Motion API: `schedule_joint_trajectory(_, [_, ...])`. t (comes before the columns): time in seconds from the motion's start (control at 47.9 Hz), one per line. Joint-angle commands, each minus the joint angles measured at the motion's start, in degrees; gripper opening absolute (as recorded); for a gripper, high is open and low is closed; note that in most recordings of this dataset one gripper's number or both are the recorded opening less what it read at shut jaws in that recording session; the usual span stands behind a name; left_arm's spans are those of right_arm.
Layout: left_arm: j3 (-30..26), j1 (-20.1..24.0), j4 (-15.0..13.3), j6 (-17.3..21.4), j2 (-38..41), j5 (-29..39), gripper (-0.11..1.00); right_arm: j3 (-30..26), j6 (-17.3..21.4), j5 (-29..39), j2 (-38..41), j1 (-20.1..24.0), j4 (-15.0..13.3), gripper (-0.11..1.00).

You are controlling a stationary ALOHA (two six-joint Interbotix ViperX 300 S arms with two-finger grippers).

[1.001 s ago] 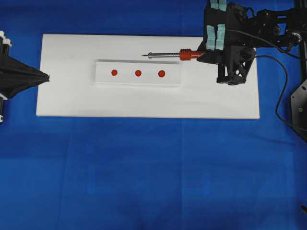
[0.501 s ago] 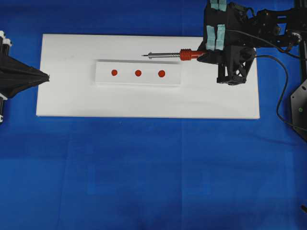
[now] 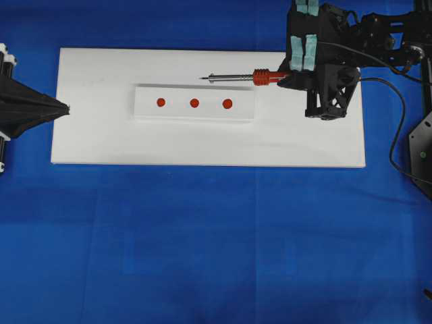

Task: Touch the tip of the soldering iron to the mark.
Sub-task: 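Raise the iron and shift it rightward above the strip, then lower the iron tip onto the middle red dot and hold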

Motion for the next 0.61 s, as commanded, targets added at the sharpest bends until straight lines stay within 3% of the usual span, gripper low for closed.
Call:
schedule_joint_trajectory(0.0, [-0.62,-0.09,0.09,0.0,0.44,-0.53,0.0,-0.62,0.09,-0.35,-0.53,0.0,-0.09,0.06])
schedule_joint_trajectory(0.584, [-0.62,-0.09,0.09,0.0,0.35,-0.53,0.0,1.58,0.26,-6.42,6.94,1.85,0.0,0.06])
